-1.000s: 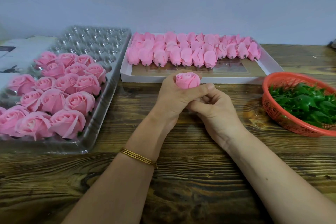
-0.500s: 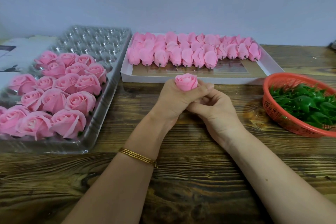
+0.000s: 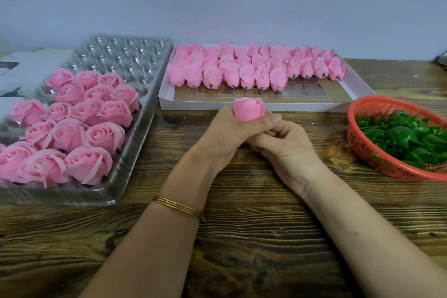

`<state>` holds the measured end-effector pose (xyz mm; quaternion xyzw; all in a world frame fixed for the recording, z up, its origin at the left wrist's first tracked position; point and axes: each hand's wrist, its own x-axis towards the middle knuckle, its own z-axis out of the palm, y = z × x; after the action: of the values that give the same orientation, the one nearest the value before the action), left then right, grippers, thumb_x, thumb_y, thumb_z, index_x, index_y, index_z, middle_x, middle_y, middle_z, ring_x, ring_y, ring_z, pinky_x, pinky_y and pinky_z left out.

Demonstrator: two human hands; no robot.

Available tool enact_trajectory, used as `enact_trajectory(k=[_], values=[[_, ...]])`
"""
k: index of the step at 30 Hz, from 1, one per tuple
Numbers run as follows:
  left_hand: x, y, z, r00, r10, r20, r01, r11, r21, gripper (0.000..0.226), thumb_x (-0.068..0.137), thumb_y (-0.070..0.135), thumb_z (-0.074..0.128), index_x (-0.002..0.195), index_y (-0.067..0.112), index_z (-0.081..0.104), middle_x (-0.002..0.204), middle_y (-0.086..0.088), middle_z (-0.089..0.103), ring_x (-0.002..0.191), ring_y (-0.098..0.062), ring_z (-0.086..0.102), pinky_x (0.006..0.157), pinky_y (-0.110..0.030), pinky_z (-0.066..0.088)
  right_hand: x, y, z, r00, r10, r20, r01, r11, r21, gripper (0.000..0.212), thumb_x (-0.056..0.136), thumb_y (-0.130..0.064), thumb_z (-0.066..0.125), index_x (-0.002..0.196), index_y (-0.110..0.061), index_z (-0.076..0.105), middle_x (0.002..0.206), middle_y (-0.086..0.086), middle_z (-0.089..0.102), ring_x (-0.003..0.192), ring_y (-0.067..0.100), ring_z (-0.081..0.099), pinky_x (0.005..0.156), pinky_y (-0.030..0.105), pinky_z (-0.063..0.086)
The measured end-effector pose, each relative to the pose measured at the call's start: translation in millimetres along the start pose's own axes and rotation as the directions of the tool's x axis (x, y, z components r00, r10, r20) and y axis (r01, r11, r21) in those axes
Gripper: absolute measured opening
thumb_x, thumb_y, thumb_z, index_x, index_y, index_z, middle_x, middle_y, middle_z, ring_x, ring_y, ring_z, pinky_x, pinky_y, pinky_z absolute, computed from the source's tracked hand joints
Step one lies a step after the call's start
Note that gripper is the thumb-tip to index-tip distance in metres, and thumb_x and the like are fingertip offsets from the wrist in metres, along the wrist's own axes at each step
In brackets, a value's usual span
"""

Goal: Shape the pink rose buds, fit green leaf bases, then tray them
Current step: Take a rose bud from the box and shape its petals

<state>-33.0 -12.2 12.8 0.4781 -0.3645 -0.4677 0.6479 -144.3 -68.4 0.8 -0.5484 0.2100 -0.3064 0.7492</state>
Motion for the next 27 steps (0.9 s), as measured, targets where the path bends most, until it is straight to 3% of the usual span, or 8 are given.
enact_trajectory(k=[4,7,14,18,20,23,25,27], values=[[0.9,-4.3,0.5,0.998,0.012,-0.054,-0.009,0.998,0.056,0.008,0.084,0.011,0.074,0.078,0.009,0.069,0.069,-0.003,0.066,0.065,-0.013,0.061,0.059,-0.023,0.051,1.2,-3.4,-1.1,0.997,0.076,0.015,-0.076,0.997,-0.005,0.019,0.078,0.013,0.06,0.075,-0.004,0.069,0.074,0.012,0.06,0.072,0.017,0.057,0.065,0.021,0.049],[2.0,-7.4,0.9,0.992,0.059,-0.115,-0.044,0.991,0.126,0.008,0.086,0.01,0.074,0.078,0.011,0.071,0.071,0.0,0.069,0.068,-0.01,0.065,0.062,-0.022,0.054,2.4,-8.4,-2.1,0.986,0.166,0.018,-0.167,0.979,0.119,0.022,0.068,-0.009,0.052,0.069,-0.015,0.074,0.073,0.004,0.064,0.069,0.011,0.061,0.07,0.023,0.05],[0.8,-11.4,5.0,0.988,0.102,-0.118,-0.067,0.959,0.276,0.009,0.081,0.004,0.078,0.08,0.009,0.07,0.078,-0.007,0.071,0.072,-0.014,0.067,0.064,-0.029,0.057,3.0,-13.0,0.4,0.97,0.225,-0.088,-0.214,0.969,0.125,0.044,0.087,-0.027,0.055,0.121,0.001,0.064,0.112,0.017,0.068,0.1,0.023,0.063,0.092,0.037,0.047],[0.9,-11.7,7.2,0.988,0.118,-0.102,-0.074,0.929,0.361,0.018,0.079,0.002,0.078,0.073,0.009,0.062,0.07,-0.003,0.063,0.062,-0.007,0.058,0.053,-0.021,0.049,2.4,-12.2,3.0,0.969,0.212,-0.123,-0.204,0.976,0.078,0.022,0.09,-0.022,0.058,0.102,-0.009,0.071,0.104,0.01,0.072,0.102,0.02,0.066,0.089,0.035,0.051],[1.0,-12.2,7.2,0.987,0.12,-0.108,-0.07,0.92,0.384,0.018,0.079,0.004,0.079,0.073,0.005,0.063,0.07,-0.005,0.064,0.064,-0.009,0.059,0.053,-0.031,0.052,2.5,-12.0,2.8,0.969,0.213,-0.129,-0.204,0.976,0.077,0.02,0.09,-0.02,0.058,0.1,-0.008,0.071,0.103,0.01,0.072,0.101,0.02,0.066,0.087,0.035,0.052],[0.8,-13.0,7.8,0.986,0.11,-0.127,-0.054,0.923,0.38,0.022,0.08,0.009,0.079,0.084,-0.006,0.064,0.083,-0.019,0.069,0.078,-0.029,0.067,0.073,-0.056,0.057,2.6,-12.3,3.8,0.969,0.208,-0.132,-0.2,0.977,0.073,0.017,0.09,-0.019,0.058,0.095,-0.01,0.071,0.098,0.009,0.071,0.098,0.018,0.066,0.084,0.033,0.052],[0.8,-13.7,8.4,0.985,0.09,-0.148,-0.031,0.932,0.362,0.023,0.081,0.011,0.08,0.089,-0.005,0.065,0.092,-0.026,0.069,0.092,-0.043,0.068,0.077,-0.061,0.056,2.9,-11.8,4.9,0.97,0.2,-0.139,-0.191,0.979,0.074,0.016,0.09,-0.017,0.057,0.091,-0.011,0.072,0.095,0.009,0.071,0.097,0.018,0.066,0.086,0.035,0.052],[0.6,-13.6,9.6,0.984,0.089,-0.157,-0.027,0.931,0.363,0.016,0.081,0.012,0.08,0.086,0.004,0.068,0.094,-0.024,0.07,0.095,-0.043,0.067,0.078,-0.061,0.056,3.5,-11.1,5.4,0.972,0.192,-0.139,-0.181,0.98,0.085,0.015,0.089,-0.016,0.058,0.086,-0.012,0.072,0.093,0.008,0.071,0.097,0.018,0.066,0.085,0.035,0.053]])
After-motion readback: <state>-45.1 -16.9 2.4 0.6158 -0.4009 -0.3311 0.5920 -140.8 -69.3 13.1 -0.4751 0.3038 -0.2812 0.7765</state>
